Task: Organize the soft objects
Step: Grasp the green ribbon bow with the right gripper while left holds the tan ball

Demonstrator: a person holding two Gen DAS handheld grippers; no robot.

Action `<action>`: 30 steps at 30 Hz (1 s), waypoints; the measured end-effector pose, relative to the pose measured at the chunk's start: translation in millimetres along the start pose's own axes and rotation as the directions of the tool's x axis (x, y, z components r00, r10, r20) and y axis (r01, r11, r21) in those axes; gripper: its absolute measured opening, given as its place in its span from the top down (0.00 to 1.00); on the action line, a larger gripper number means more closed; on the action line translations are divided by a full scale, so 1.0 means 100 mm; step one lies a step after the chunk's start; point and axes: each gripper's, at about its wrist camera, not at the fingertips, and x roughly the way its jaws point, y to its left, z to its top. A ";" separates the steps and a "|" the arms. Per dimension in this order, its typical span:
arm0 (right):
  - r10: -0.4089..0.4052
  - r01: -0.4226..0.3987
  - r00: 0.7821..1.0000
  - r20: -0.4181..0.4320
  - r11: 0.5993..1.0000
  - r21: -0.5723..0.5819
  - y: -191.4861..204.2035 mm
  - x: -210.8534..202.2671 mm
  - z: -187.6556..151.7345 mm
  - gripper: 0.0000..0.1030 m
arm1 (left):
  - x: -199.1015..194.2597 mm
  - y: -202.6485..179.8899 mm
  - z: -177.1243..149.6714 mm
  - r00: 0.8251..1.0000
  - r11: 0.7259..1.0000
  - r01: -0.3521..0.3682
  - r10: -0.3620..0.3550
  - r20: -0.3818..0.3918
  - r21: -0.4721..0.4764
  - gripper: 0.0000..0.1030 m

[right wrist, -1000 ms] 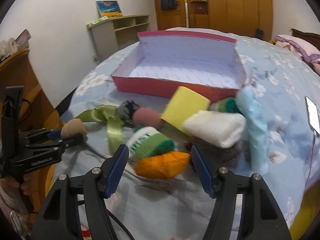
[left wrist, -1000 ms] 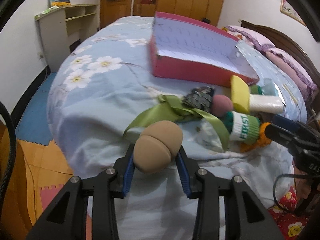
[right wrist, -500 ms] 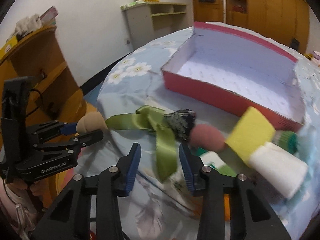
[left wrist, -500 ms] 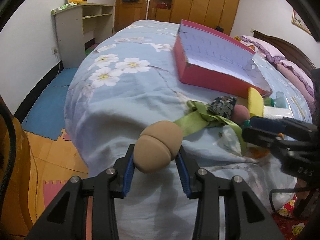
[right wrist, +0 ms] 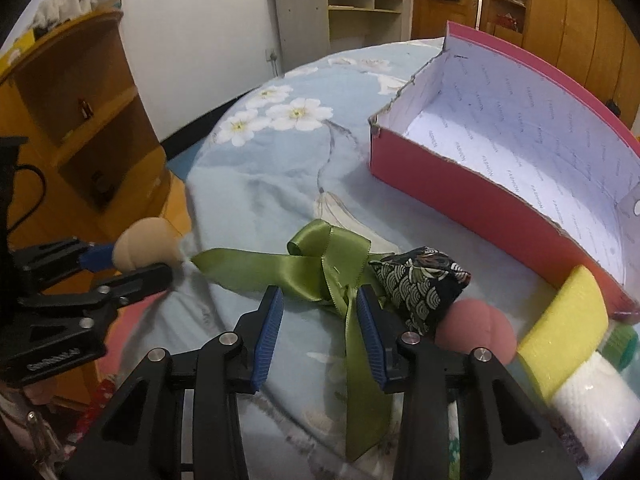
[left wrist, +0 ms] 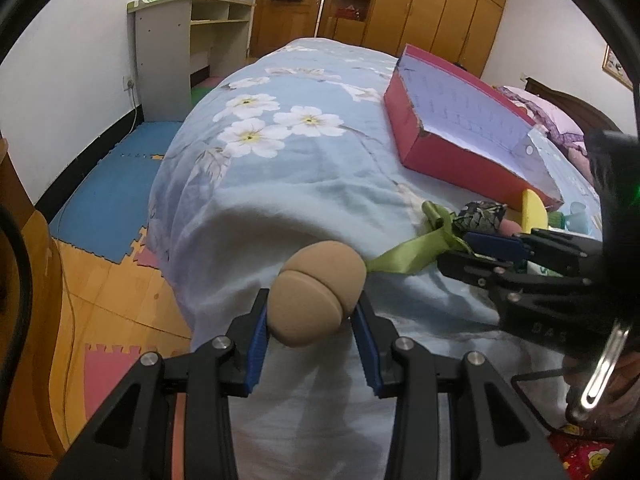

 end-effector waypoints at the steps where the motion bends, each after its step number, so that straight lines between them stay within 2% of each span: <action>1: -0.006 0.006 1.000 -0.001 1.000 -0.004 0.00 0.01 -0.01 0.61 | 0.01 0.01 0.00 1.000 1.000 0.000 0.000 -0.002 -0.002 0.60; 7: -0.023 0.023 1.000 0.003 1.000 -0.001 -0.04 0.09 -0.01 0.62 | 0.03 0.00 -0.01 1.000 1.000 0.006 -0.006 -0.005 -0.001 0.60; 14: -0.001 0.000 1.000 0.022 0.998 0.069 -0.17 0.08 -0.01 0.90 | 0.03 0.00 0.00 1.000 1.000 0.006 -0.006 -0.004 0.000 0.60; 18: 0.010 -0.013 0.999 0.052 0.998 0.067 -0.16 -0.04 -0.01 0.92 | 0.02 -0.04 0.01 1.000 1.000 0.005 -0.005 0.002 0.011 0.60; 30: 0.092 -0.106 0.989 0.115 0.987 0.122 -0.26 -0.44 -0.03 0.93 | -0.10 -0.23 0.16 0.999 0.999 0.015 -0.017 0.027 0.052 0.60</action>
